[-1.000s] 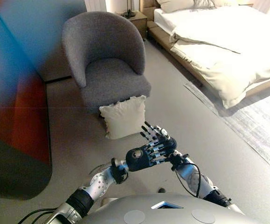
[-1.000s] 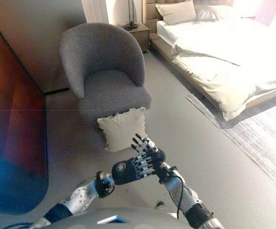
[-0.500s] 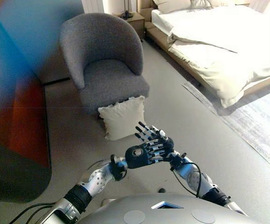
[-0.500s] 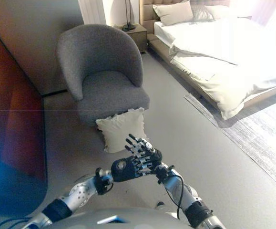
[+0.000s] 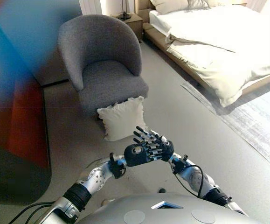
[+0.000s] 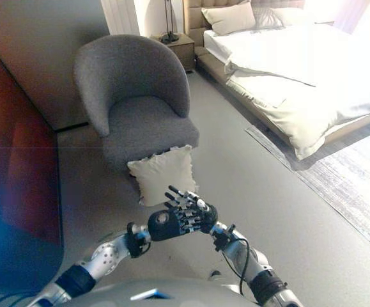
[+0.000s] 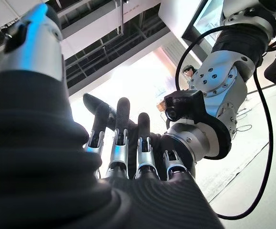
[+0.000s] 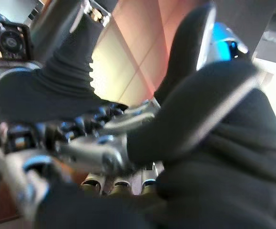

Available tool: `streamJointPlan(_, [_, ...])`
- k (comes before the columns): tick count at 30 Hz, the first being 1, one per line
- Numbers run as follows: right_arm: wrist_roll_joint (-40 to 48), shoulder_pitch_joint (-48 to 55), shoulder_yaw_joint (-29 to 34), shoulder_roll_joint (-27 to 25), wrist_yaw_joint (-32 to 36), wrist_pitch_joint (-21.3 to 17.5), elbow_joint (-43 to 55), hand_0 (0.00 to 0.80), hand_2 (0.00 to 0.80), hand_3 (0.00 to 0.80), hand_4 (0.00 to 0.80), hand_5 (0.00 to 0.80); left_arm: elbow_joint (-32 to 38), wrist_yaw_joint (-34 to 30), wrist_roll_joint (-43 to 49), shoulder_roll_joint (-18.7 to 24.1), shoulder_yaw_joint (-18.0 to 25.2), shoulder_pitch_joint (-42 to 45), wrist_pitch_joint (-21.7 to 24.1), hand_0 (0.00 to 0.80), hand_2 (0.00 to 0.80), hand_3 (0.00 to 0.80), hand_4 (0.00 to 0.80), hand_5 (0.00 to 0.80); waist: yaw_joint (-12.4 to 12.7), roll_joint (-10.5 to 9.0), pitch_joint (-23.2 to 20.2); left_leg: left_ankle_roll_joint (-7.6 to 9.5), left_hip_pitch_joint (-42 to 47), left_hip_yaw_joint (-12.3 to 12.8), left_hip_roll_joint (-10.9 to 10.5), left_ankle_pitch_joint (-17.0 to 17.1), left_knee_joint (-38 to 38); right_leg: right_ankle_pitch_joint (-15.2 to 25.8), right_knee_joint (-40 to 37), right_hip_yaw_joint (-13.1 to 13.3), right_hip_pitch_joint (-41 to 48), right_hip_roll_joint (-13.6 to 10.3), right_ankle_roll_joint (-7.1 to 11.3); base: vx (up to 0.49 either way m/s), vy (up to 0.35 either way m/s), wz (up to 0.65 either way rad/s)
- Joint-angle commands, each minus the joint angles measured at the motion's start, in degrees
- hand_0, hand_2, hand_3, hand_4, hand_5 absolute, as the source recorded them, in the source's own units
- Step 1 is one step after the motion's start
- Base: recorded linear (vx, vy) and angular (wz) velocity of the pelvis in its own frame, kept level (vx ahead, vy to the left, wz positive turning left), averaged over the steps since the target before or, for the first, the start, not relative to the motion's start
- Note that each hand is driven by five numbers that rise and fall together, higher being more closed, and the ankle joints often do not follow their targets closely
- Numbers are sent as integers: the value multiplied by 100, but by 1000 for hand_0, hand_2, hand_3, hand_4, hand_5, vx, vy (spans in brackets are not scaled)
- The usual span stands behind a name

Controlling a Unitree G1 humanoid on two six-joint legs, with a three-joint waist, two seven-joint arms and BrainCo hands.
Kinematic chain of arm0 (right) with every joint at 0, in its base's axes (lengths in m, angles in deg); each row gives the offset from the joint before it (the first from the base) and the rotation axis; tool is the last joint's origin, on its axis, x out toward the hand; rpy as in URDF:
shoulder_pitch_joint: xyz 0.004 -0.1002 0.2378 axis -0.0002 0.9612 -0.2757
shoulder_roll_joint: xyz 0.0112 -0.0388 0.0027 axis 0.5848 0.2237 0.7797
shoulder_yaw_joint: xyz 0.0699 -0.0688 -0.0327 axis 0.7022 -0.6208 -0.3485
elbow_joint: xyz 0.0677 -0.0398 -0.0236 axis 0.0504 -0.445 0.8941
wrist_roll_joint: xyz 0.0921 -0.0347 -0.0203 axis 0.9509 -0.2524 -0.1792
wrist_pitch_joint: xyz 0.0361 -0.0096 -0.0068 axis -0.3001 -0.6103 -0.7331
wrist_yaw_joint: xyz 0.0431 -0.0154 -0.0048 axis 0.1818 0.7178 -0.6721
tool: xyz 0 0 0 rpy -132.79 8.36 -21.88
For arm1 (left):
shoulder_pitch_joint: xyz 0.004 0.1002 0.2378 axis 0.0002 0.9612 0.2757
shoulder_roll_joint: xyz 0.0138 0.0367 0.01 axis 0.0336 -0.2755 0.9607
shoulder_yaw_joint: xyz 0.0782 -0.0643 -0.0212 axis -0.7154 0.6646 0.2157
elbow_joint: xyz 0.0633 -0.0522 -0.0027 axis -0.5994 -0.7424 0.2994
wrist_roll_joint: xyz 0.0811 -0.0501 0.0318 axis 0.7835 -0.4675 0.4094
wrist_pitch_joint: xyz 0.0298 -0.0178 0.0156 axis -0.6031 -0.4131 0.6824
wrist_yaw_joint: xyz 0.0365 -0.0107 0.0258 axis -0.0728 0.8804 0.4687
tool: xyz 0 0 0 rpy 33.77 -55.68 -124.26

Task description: Pick up the cushion and take it to the sofa

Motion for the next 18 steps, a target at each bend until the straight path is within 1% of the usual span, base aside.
streamJointPlan(1, [-331,125,-19,-72,461,87,-171,0,0,0,0,0,-404,141,-259,-241,806,-911,678,0,0,0,0,0,-87,8,23,243,-436,285,-278,308,9,-79,83,-336,156,119,79,0,0,0])
streamJointPlan(9, [-519,183,146,-50,751,207,-447,0,0,0,0,0,-499,173,-272,-221,1071,-986,839,0,0,0,0,0,-100,17,62,241,-422,267,-286,300,9,-91,92,-339,172,122,73,0,0,0])
streamJointPlan(15, [-617,197,268,42,670,339,-778,0,0,0,0,0,-437,115,-393,-281,1193,-1058,846,0,0,0,0,0,-94,30,65,240,-414,266,-285,295,9,-109,104,-367,186,109,66,0,0,0])
streamJointPlan(18, [-670,201,307,83,772,306,-868,0,0,0,0,0,-381,239,-381,-332,1234,-1089,858,0,0,0,0,0,-94,28,84,241,-415,260,-282,293,9,-114,117,-373,183,109,63,0,0,0])
